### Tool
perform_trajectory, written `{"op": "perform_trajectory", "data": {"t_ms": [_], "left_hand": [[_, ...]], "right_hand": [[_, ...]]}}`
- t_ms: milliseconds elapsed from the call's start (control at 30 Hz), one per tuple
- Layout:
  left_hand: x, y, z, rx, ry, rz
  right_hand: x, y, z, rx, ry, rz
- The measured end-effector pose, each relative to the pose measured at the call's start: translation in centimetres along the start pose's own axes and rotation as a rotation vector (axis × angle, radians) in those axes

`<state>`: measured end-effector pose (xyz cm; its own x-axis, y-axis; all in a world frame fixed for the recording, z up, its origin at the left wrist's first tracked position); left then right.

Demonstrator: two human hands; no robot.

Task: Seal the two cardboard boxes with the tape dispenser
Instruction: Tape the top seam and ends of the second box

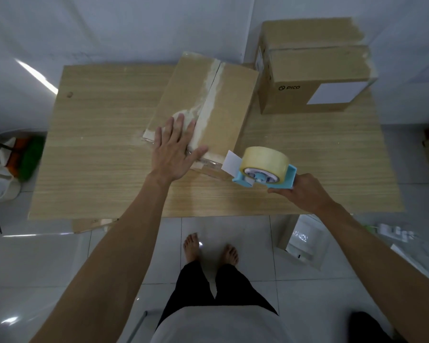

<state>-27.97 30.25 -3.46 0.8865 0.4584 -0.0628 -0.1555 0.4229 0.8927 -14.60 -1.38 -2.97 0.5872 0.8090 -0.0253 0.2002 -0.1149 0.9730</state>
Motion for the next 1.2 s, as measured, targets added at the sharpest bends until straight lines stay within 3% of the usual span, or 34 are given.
{"op": "perform_trajectory", "data": {"t_ms": [100, 233, 367, 533, 700, 800, 900, 1033, 1200], "left_hand": [[0.1, 0.0, -0.3, 0.000, 0.009, -0.019], [0.4, -0.1, -0.5, -0.003, -0.008, -0.027], [0.4, -0.4, -0.7, 0.033, -0.030, 0.046], [0.7, -0.3, -0.3, 0.017, 0.014, 0.010], [0.5, -0.9, 1.8, -0.041, 0.209, -0.012], [0.1, -0.7, 2.9, -0.092, 0.265, -0.002], [-0.3, 0.9, 2.4, -0.078, 0.202, 0.033], [-0.6, 0.9, 0.8, -0.011, 0.141, -0.074], [-0.9, 0.1, 0.6, -0.012, 0.110, -0.070]], "right_hand": [[1.2, -0.6, -0.5, -0.041, 0.017, -0.046], [-1.6, -2.5, 2.9, -0.238, 0.019, -0.302], [-4.8, -4.2, 5.1, -0.217, -0.197, -0.326], [-3.9, -2.9, 4.0, -0.063, -0.169, -0.137], [-2.4, 1.3, 1.9, 0.209, -0.254, 0.030], [-0.3, 3.3, 0.6, 0.319, -0.327, 0.070], [2.2, 3.5, -1.2, 0.523, -0.396, 0.040], [3.1, 0.7, -1.6, 0.866, -0.566, 0.072], [1.6, -6.9, 1.2, 0.942, -0.924, -0.004]]}}
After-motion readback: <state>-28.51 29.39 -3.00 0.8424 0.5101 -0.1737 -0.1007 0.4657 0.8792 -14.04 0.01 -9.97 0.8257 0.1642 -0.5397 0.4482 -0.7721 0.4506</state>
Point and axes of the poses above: each hand's wrist, its own x-axis towards the middle knuckle, its own y-axis out of the back of the hand, z = x × y, the point moved 7 cm from there along x, towards the middle knuckle, and after that the axes turned 13 degrees about -x, right-handed, at the moved point
